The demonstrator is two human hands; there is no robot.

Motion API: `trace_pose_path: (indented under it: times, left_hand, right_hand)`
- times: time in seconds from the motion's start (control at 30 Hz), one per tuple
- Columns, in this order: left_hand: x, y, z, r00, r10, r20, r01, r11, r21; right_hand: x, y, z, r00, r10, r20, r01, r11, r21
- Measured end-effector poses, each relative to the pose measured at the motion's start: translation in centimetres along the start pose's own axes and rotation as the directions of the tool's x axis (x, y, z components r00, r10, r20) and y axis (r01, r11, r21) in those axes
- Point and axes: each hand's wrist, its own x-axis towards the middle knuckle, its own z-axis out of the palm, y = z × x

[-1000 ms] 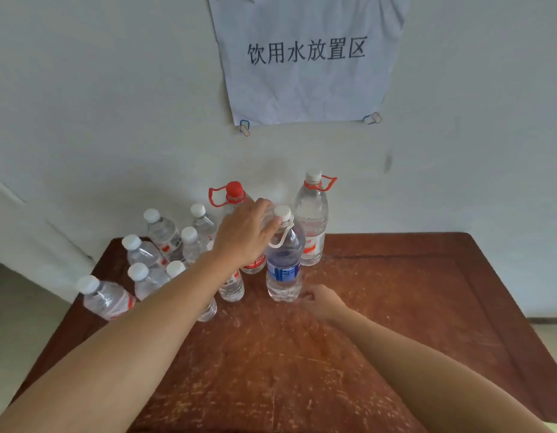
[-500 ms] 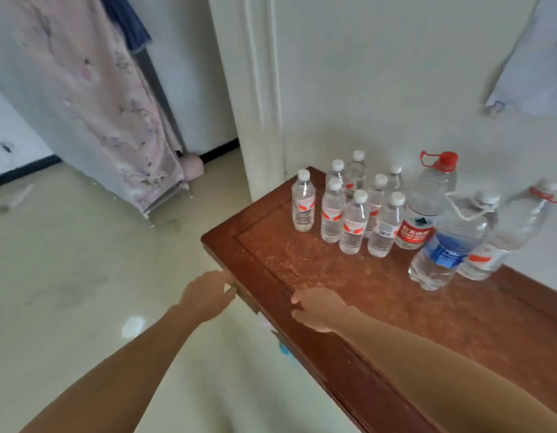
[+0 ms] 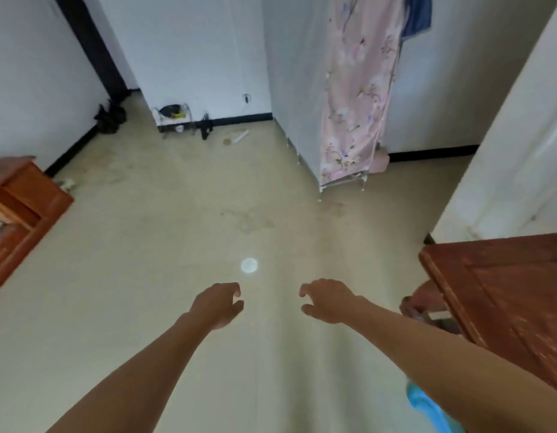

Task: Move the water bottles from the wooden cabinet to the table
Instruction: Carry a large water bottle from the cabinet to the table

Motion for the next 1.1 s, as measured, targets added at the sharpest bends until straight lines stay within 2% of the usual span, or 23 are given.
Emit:
trace_pose_path:
  times: [0.13,0.43,0.63,0.77,0.97,1.1]
  left_hand:
    - [1.2,-8.7,-2.0,0.989,-0.146,-0.035,0.144,0.989,-0.045]
    - [8.9,-21.9,-3.6,0.937,-0.350,-0.012,0.347,0.931,-0.113]
    - [14.3,-31.9,-10.0,0.843,-0.535,-0.065,0.518,0.837,-0.175]
    - [15.6,-38.6,-12.2,0.751,-0.657,-0.060,0.620,0.734,-0.279]
    - [15.6,-49.6,-12.3,0.640,-0.768,0.010,0.726,0.600,-0.337]
    - [16.7,-59.0,-13.2,0.592,-0.806,0.010,0.758,0.553,-0.346]
  right_hand:
    - [8.0,-6.8,-1.9,0.990,-0.132,0.046,0.136,0.987,-0.085]
    - [28.2,-16.2,-5.9,0.936,-0.327,0.133,0.349,0.915,-0.205]
    - [42.2,-23.9,-11.3,0.879,-0.452,0.150,0.476,0.848,-0.234]
    - [50.1,-32.0,-13.7,0.804,-0.559,0.203,0.595,0.762,-0.256]
    - [59.1,-44.2,-12.8,0.680,-0.657,0.324,0.733,0.607,-0.306]
    - [65.4,-52.6,-12.3,0.635,-0.687,0.354,0.772,0.543,-0.331]
